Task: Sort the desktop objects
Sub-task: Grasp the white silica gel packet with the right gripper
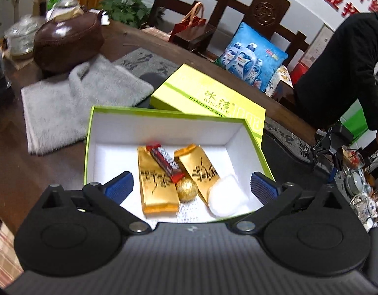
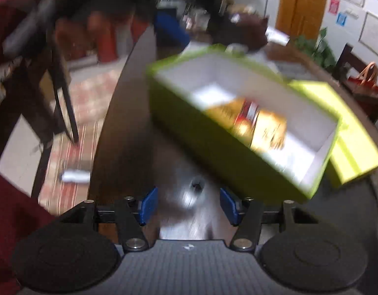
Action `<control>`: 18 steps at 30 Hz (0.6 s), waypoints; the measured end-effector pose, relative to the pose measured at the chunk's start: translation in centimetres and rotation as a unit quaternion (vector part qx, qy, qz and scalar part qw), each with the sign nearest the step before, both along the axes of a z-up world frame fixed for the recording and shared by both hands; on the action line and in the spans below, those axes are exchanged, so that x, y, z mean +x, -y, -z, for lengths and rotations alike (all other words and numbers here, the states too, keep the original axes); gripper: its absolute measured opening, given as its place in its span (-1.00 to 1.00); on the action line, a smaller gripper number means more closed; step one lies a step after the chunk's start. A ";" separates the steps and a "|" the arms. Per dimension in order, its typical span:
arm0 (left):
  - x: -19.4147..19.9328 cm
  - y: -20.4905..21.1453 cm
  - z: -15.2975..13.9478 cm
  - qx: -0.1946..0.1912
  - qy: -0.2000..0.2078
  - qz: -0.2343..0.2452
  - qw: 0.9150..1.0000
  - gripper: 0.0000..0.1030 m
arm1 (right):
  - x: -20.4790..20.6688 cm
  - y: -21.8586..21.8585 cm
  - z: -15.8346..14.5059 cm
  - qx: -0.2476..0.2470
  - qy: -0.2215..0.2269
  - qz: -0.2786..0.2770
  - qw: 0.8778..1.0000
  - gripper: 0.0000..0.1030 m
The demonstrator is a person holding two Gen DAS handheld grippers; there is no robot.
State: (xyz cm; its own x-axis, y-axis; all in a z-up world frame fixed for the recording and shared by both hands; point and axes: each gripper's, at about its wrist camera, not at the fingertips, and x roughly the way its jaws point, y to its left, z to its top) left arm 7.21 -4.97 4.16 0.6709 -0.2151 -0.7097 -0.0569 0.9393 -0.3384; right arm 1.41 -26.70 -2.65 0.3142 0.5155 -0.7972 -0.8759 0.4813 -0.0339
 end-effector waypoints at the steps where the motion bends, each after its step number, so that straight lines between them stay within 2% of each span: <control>1: -0.3 0.0 0.1 0.000 -0.002 -0.003 1.000 0.97 | -0.2 0.1 0.7 -0.004 -0.006 0.002 1.000 -0.02; 2: -0.6 0.1 0.2 0.004 -0.001 -0.005 1.000 0.97 | -0.3 0.2 1.4 -0.008 -0.012 0.003 1.000 -0.02; 4: -1.2 0.4 0.2 0.012 -0.001 -0.007 1.000 0.97 | -0.6 0.4 2.8 -0.015 -0.026 0.007 1.000 -0.18; 6: -1.5 0.6 0.3 0.016 -0.001 -0.008 1.000 0.97 | -0.9 0.9 3.7 -0.014 -0.043 0.013 0.999 -0.20; 10: -2.0 1.0 0.4 0.025 -0.001 -0.010 1.000 0.98 | -1.1 1.3 4.6 -0.016 -0.043 0.020 0.999 -0.20; 14: -2.6 1.4 0.5 0.034 -0.001 -0.013 0.999 0.98 | -1.1 1.7 5.0 -0.012 -0.041 0.022 0.999 -0.39; 15: -2.6 1.6 0.6 0.038 -0.001 -0.014 0.999 0.98 | -1.2 1.8 5.0 -0.012 -0.039 0.022 0.999 -0.50; 18: -2.5 2.0 0.7 0.044 -0.001 -0.013 0.999 0.98 | -1.6 1.9 5.0 -0.013 -0.036 0.025 0.999 -0.59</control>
